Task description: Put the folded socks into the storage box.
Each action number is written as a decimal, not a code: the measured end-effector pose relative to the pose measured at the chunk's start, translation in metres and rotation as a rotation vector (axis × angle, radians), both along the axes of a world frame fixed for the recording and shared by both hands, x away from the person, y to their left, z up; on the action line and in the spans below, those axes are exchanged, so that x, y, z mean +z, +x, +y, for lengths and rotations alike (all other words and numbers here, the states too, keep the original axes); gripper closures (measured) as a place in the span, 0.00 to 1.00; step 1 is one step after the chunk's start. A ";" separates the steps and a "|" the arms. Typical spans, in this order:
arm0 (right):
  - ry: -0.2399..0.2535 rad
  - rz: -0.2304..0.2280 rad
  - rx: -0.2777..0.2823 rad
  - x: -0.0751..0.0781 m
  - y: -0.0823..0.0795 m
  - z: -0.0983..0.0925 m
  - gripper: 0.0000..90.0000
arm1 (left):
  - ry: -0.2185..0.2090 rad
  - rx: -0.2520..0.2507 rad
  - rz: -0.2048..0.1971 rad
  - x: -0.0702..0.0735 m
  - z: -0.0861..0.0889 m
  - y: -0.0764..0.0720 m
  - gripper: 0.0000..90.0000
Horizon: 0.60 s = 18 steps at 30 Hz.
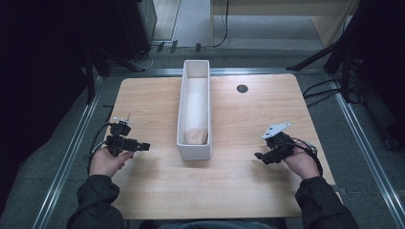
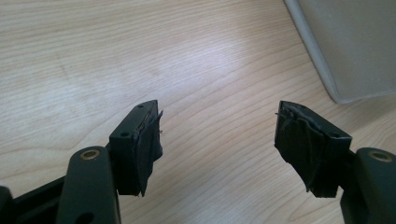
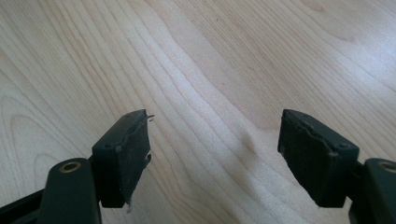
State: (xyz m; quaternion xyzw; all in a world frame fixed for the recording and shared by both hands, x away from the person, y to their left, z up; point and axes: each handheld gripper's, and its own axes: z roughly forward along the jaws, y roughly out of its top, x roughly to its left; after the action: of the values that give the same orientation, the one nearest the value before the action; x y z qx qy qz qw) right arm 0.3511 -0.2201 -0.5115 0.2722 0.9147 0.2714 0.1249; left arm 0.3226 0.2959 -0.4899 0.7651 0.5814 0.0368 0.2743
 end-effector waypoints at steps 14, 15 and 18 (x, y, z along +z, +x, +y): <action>0.016 0.007 -0.004 0.002 0.001 0.002 0.27 | -0.005 0.023 -0.013 -0.009 0.017 -0.007 0.33; 0.015 0.007 -0.002 0.002 0.001 0.002 0.27 | -0.004 0.023 -0.014 -0.009 0.018 -0.008 0.34; 0.016 0.009 -0.003 0.001 0.001 0.002 0.27 | -0.014 0.019 -0.019 -0.009 0.018 -0.008 0.33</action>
State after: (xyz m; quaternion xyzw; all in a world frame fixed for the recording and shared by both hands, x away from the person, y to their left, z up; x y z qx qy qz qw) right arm 0.3525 -0.2181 -0.5103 0.2756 0.9126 0.2774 0.1191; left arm 0.3151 0.3135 -0.4987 0.7573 0.5861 0.0426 0.2850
